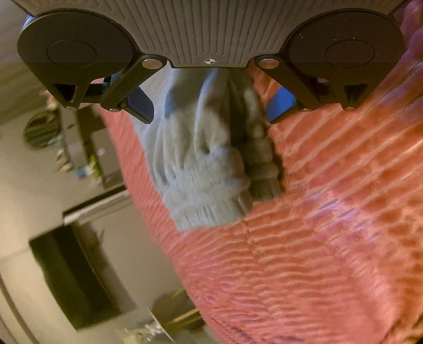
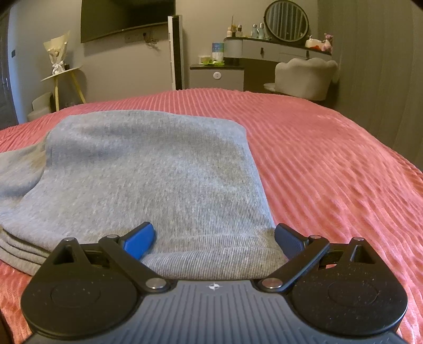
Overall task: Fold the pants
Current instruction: 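Grasp the ribbed waistband with the left tool and lift it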
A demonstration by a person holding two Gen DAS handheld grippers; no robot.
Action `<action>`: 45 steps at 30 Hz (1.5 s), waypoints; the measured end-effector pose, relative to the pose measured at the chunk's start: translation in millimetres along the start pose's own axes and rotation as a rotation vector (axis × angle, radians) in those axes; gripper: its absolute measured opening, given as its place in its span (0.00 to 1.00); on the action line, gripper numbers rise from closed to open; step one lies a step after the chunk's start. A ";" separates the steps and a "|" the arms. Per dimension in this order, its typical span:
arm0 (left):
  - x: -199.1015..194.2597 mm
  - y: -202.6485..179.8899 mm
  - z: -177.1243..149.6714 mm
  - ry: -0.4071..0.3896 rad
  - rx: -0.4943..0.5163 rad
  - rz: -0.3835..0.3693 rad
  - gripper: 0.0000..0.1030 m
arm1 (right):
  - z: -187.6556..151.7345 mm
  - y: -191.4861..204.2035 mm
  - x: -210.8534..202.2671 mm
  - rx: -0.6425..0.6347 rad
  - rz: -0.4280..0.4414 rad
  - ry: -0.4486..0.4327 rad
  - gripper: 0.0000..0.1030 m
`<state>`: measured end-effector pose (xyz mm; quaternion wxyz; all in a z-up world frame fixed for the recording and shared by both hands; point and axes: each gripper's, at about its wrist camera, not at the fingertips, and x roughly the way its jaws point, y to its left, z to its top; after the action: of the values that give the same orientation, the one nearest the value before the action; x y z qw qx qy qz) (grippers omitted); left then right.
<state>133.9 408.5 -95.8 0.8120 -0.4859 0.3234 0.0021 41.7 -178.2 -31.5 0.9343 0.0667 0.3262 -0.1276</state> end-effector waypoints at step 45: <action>-38.0 -176.0 -52.0 -0.183 0.559 -0.155 0.35 | 9.7 -0.5 -9.7 0.027 -0.026 -0.032 0.94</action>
<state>132.5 286.4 46.3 0.9377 -0.2648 0.1988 -0.1049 40.0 -178.7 -17.9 0.9366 0.0732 0.3105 -0.1452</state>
